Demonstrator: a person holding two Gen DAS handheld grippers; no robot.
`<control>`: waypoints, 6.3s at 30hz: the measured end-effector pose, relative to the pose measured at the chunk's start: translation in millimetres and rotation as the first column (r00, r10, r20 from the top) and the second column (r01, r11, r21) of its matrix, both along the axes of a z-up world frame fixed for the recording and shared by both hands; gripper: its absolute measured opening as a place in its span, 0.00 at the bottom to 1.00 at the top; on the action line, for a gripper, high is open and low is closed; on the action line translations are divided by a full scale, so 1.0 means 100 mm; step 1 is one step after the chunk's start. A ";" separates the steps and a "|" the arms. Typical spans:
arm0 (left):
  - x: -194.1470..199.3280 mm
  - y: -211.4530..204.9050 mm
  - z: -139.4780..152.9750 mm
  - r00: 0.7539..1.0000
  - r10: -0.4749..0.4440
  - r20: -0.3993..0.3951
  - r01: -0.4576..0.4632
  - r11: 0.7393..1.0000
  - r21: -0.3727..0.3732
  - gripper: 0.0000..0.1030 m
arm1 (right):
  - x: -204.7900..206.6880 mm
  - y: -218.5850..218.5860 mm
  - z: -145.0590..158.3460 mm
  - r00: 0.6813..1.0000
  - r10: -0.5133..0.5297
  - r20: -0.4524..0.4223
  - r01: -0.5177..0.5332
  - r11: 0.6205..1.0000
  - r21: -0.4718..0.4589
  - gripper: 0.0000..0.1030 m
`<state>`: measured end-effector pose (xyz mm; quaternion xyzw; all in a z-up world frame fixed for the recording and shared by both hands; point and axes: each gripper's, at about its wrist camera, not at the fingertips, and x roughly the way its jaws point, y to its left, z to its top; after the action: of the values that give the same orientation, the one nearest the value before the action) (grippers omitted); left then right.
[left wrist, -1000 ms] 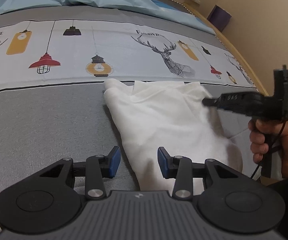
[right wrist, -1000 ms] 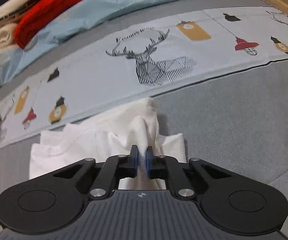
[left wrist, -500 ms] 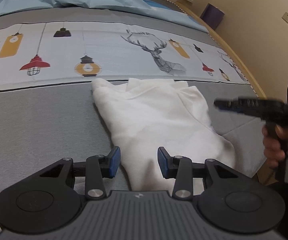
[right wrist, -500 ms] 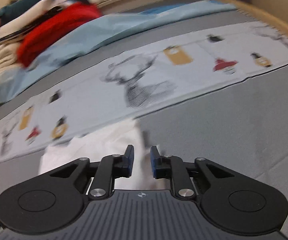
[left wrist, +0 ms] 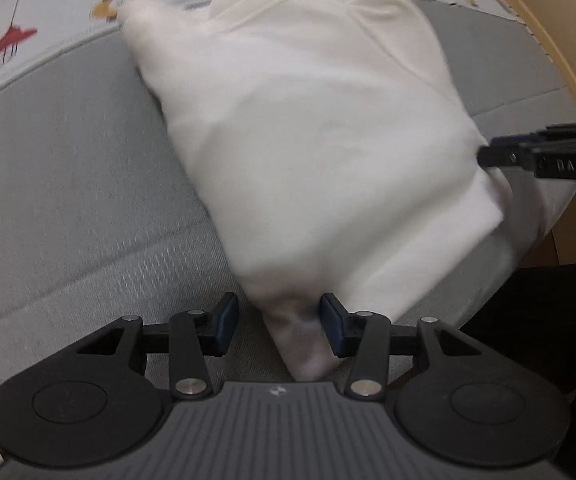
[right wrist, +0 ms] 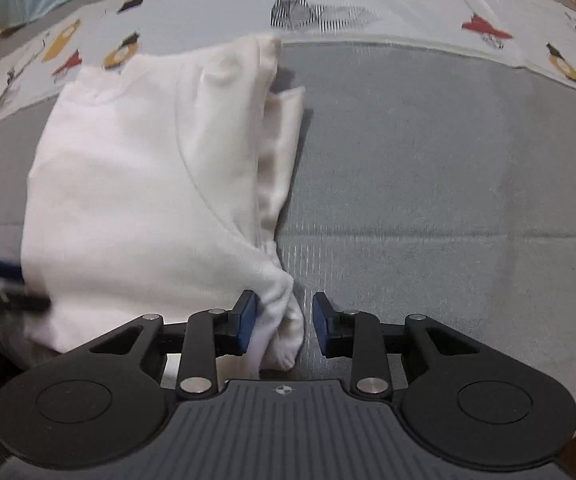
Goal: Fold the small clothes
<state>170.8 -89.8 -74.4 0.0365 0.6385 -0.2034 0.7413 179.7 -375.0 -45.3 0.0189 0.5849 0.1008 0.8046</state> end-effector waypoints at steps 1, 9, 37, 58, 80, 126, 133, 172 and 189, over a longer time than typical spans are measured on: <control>0.01 0.03 0.03 1.000 0.014 0.000 -0.014 1.000 -0.018 0.49 | 0.00 0.00 0.04 1.000 -0.005 0.022 0.004 1.000 0.010 0.31; 0.25 0.39 0.17 0.952 0.303 0.047 -0.296 0.948 -0.117 0.79 | 0.18 -0.16 0.16 0.968 -0.214 0.134 0.185 0.961 0.204 0.51; 0.95 0.38 0.07 0.884 0.463 0.063 -0.442 0.872 -0.210 0.33 | 0.65 0.19 -0.14 0.945 -0.325 0.044 0.304 0.918 0.255 0.23; 0.77 0.74 0.40 0.855 0.436 0.280 -0.412 0.900 -0.142 0.49 | 0.67 0.92 0.05 0.969 -0.168 0.184 0.143 0.979 0.143 0.19; 0.45 0.57 0.39 0.899 0.303 0.316 -0.324 0.946 0.015 0.49 | 0.48 0.81 -0.02 0.986 -0.115 0.117 0.114 0.993 0.016 0.46; -1.19 0.22 1.12 0.718 0.389 0.578 -0.468 0.883 -0.013 0.88 | -1.13 1.01 1.07 0.820 0.002 0.573 0.012 1.000 -0.021 0.84; -1.11 0.23 1.05 0.739 0.394 0.546 -0.464 0.886 -0.011 0.88 | -1.05 0.98 0.96 0.849 -0.011 0.528 0.017 1.000 -0.007 0.84; -1.04 0.23 0.94 0.789 0.397 0.469 -0.440 0.898 -0.018 0.88 | -1.07 1.16 0.89 0.861 0.088 0.502 -0.083 0.996 -0.031 0.84; -1.04 0.24 0.93 0.791 0.398 0.465 -0.441 0.897 -0.018 0.88 | -1.07 1.15 0.89 0.861 0.088 0.500 -0.086 0.996 -0.028 0.84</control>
<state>66.5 -66.1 18.4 -0.0255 0.4465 0.0099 0.8944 73.0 -260.3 43.6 -0.0364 0.3568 0.1370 0.9234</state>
